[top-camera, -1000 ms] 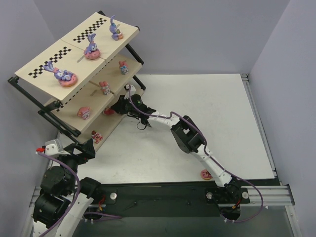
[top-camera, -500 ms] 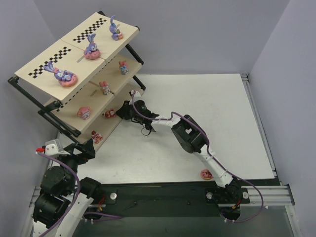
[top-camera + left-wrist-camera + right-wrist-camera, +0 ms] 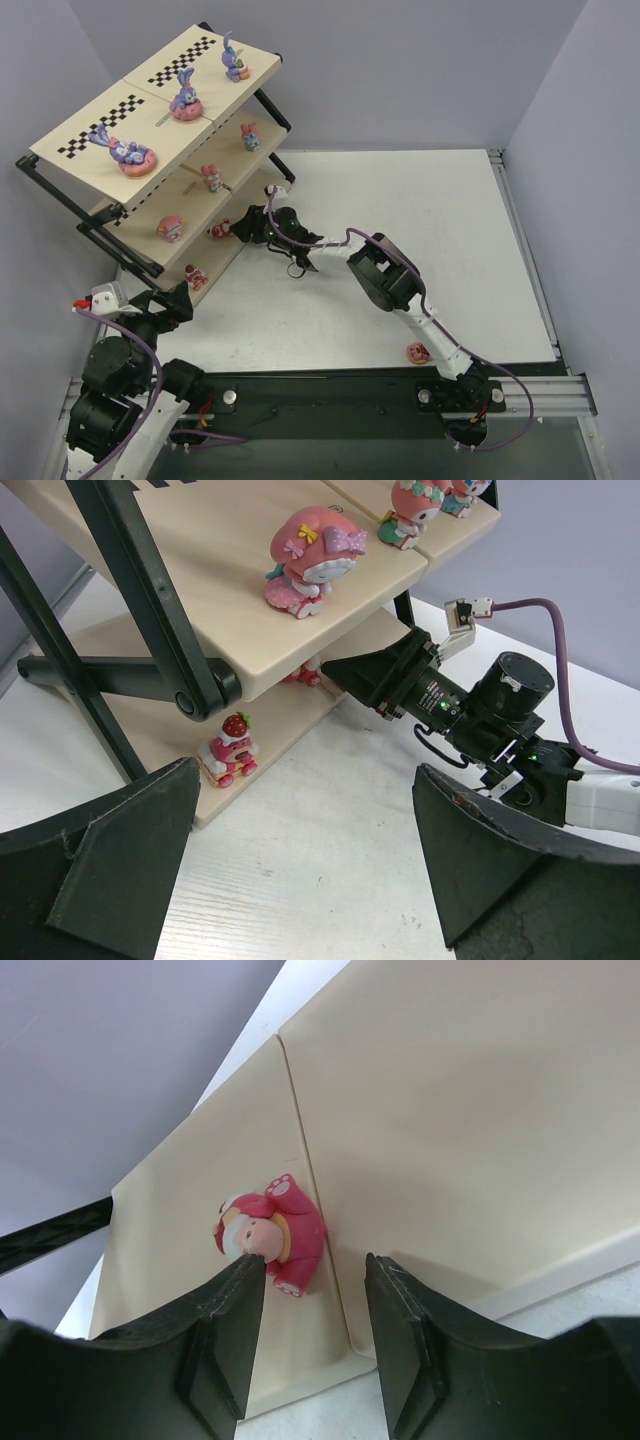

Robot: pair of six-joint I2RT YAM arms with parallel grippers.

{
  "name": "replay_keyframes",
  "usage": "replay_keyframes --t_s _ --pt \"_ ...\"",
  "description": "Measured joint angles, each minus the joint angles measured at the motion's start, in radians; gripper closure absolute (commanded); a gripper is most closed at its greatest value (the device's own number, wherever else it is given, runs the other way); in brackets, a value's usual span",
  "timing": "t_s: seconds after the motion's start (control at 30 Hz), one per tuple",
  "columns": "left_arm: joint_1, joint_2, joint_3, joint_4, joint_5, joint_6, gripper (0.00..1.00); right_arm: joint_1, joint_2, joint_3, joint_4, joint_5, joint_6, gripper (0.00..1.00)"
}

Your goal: Place and organize the plastic toys onto the shelf

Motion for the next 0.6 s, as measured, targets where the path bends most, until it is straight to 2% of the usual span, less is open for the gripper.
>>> replay_keyframes --t_s 0.37,0.6 --pt "0.000 0.000 0.000 0.000 -0.001 0.000 0.03 0.020 0.000 0.082 -0.024 0.003 -0.032 0.55" --pt "0.000 0.000 0.000 0.000 -0.004 0.000 0.03 0.024 0.007 0.213 -0.130 -0.009 -0.046 0.56"
